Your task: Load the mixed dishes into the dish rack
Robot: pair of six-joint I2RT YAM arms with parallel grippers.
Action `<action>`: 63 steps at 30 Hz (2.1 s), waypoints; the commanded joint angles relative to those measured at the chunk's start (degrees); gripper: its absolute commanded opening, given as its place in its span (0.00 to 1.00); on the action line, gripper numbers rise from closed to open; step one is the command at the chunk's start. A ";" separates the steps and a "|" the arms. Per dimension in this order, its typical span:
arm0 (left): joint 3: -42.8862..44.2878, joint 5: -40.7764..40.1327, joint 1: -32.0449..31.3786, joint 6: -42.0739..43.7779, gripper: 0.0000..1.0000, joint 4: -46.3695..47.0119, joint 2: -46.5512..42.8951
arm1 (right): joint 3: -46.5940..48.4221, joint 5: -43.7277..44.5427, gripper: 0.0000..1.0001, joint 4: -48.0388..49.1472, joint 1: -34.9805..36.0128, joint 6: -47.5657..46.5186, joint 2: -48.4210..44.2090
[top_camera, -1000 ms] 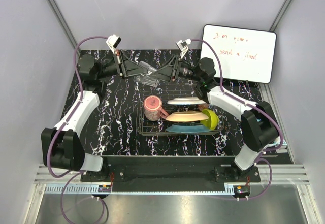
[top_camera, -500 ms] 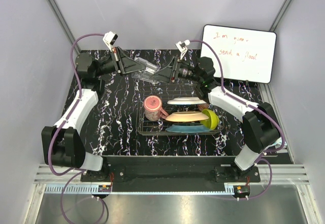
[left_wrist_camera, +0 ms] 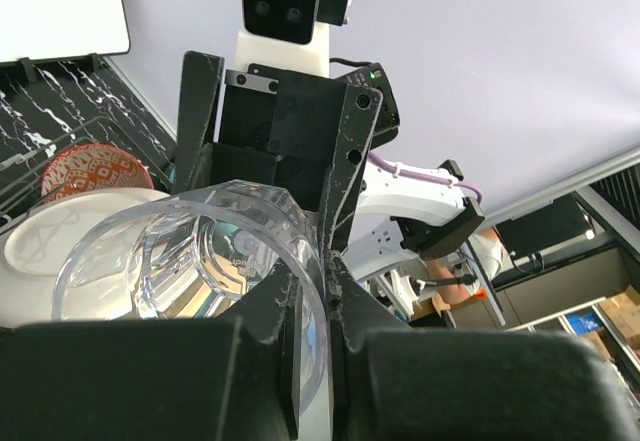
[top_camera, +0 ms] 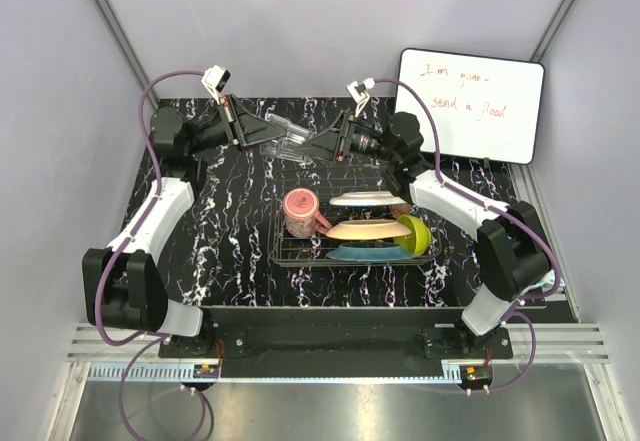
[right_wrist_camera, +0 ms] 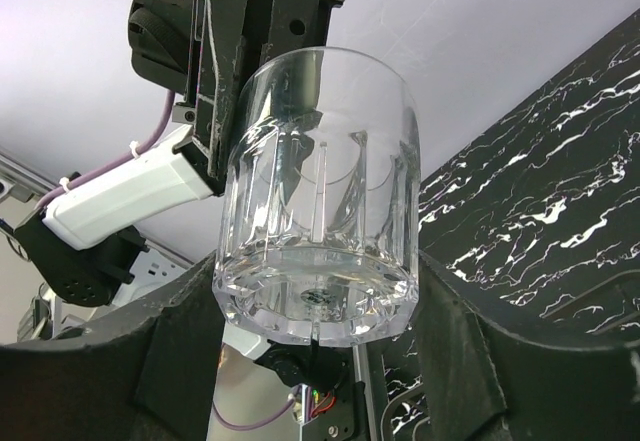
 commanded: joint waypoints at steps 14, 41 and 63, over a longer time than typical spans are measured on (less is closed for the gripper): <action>-2.13 5.24 3.75 21.44 0.67 -15.30 -4.92 | 11.58 6.91 0.00 -46.08 0.00 -23.99 -12.23; 4.38 -3.72 13.60 72.23 0.94 -66.15 -7.03 | 47.99 38.38 0.00 -121.03 22.15 -44.24 7.72; 2.28 -3.72 13.60 76.63 0.93 -67.12 -8.35 | 53.96 33.80 0.00 -119.36 22.59 -46.35 21.35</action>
